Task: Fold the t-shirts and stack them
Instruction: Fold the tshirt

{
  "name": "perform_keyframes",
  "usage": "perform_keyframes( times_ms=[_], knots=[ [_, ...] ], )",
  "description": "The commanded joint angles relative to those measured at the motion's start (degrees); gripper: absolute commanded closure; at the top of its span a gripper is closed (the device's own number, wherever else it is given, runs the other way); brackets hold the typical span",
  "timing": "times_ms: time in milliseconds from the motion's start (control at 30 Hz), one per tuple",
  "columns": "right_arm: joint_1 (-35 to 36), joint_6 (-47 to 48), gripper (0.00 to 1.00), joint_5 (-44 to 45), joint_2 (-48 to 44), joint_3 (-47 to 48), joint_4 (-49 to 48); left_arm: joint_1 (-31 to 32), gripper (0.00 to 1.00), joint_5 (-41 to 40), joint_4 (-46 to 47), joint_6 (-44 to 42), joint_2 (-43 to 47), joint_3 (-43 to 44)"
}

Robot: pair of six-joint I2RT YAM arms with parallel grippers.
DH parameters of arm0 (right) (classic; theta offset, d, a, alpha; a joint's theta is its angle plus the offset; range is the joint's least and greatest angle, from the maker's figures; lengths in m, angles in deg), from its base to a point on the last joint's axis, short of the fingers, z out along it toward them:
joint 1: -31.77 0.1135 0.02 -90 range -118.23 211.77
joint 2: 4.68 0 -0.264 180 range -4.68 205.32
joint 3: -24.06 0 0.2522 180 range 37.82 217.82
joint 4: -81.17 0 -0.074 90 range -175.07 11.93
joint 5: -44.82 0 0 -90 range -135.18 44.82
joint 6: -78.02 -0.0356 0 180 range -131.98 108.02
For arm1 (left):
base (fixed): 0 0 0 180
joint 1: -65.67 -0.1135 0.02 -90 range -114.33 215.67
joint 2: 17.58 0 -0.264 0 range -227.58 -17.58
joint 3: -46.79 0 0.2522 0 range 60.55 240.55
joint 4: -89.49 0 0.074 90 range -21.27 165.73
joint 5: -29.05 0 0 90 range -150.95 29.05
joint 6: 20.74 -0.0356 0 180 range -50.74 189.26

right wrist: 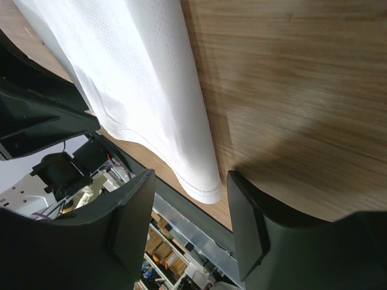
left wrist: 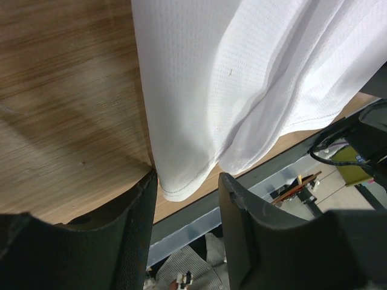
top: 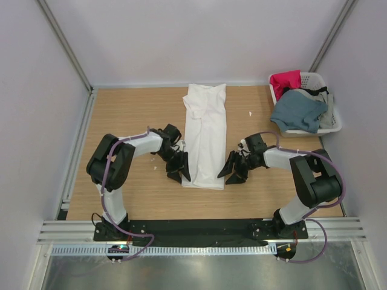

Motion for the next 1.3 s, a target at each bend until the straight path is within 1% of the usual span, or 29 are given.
perform_keyframes(
  times_ms=[0, 167, 233, 267, 300, 333, 400, 433, 467, 500, 600, 767, 833, 967, 1100, 1167, 1200, 1233, 1267],
  knots=[
    [0.9, 0.5, 0.44, -0.1, -1.6, -1.5, 1.2, 0.6, 0.53, -0.7, 1.8, 0.1, -0.4, -0.6],
    [2.9, 0.5, 0.48, -1.4, -0.9, -0.6, 0.5, 1.5, 0.55, -0.8, 1.6, 0.1, -1.0, 0.1],
    [3.8, 0.8, 0.51, -1.6, 0.0, -0.1, 0.3, 1.8, 0.62, -0.4, 1.6, 0.1, -1.4, 0.2],
    [4.1, 0.7, 0.52, -1.7, 0.4, 0.3, 0.2, 1.9, 0.67, -0.4, 1.7, 0.1, -1.4, 0.5],
    [4.2, 0.7, 0.54, -1.8, 0.9, 0.4, -0.1, 2.0, 0.7, -0.4, 1.7, 0.1, -1.4, 0.5],
    [4.6, 0.8, 0.59, -1.7, 1.3, 0.5, -0.1, 2.1, 0.72, -0.4, 1.8, 0.1, -1.5, 0.6],
    [4.8, 0.8, 0.63, -1.7, 1.4, 0.8, 0.4, 2.1, 0.79, -0.5, 1.6, 0.1, -1.4, 0.7],
    [4.8, 1.2, 0.7, -1.8, 1.6, 0.9, 0.7, 2.1, 0.84, -0.7, 1.6, 0.1, -1.4, 0.8],
    [4.8, 2.0, 0.76, -1.5, 1.5, 1.2, 1.6, 2.1, 0.96, -0.8, 1.5, 0.0, -1.2, 0.8],
    [4.8, 2.6, 0.87, -1.3, 1.3, 1.5, 2.3, 2.1, 1.0, -0.9, 1.3, 0.0, -1.2, 0.9],
    [4.6, 4.5, 0.98, -0.1, -0.4, 2.6, 5.3, 2.1, 1.0, -2.0, 0.4, -0.5, 0.3, 1.4],
    [3.0, 7.7, 0.99, 2.2, -5.4, 6.6, 10.0, 1.4, 1.0, -4.4, -3.1, -3.5, 3.8, 4.6],
    [2.5, 9.1, 0.98, 3.1, -6.7, 8.6, 11.6, 0.5, 1.0, -5.8, -5.1, -6.1, 4.8, 8.2],
    [1.5, 11.1, 0.98, 4.0, -7.6, 16.3, 14.1, -2.1, 1.0, -8.1, -8.1, -9.3, 4.9, 15.7],
    [-0.9, 11.4, 0.98, 4.4, -3.3, 22.9, 12.3, -5.3, 1.0, -8.8, -9.1, -10.8, 2.6, 23.5],
    [-2.2, 10.5, 0.99, 4.7, -0.9, 26.8, 9.5, -6.1, 1.0, -8.8, -9.0, -11.5, 0.1, 26.1],
    [-2.9, 10.2, 0.98, 4.6, 2.1, 28.2, 8.4, -6.6, 1.0, -8.8, -8.9, -11.9, -1.1, 27.8],
    [-3.8, 10.2, 0.98, 4.7, 3.5, 31.0, 7.3, -6.7, 1.0, -8.8, -8.9, -12.2, -2.2, 30.7],
    [-4.1, 10.5, 0.99, 5.2, 5.3, 32.6, 5.8, -7.2, 1.0, -8.6, -8.8, -12.5, -5.3, 32.6]
  ],
)
